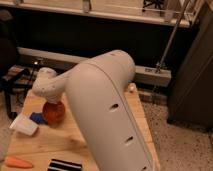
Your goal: Drag the ceramic bowl in a circle
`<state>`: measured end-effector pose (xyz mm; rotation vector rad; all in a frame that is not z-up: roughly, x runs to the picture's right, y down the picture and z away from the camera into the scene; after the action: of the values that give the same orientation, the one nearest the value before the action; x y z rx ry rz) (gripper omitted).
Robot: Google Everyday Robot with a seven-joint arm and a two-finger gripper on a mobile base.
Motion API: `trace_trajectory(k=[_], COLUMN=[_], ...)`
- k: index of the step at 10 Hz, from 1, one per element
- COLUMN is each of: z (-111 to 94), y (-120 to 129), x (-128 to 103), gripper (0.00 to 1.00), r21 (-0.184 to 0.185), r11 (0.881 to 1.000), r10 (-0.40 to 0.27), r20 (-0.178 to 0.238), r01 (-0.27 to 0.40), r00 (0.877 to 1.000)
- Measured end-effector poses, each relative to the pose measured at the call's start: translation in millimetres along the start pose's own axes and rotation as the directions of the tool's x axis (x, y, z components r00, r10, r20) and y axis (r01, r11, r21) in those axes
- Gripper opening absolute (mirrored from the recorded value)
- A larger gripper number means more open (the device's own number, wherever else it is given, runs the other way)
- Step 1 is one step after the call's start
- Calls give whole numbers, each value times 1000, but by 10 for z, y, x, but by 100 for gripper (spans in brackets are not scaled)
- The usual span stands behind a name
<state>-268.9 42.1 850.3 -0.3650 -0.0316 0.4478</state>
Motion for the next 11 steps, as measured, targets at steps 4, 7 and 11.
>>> trace_trajectory(k=[4, 7, 11], z=[284, 520, 505], y=[-890, -1273, -1578], x=[800, 1434, 2136], gripper=[0, 0, 0], r21=[26, 36, 80], r11=[979, 945, 910], r10=[206, 327, 414], r20=[-82, -135, -144], r01=[-204, -326, -407], r00=[975, 935, 899])
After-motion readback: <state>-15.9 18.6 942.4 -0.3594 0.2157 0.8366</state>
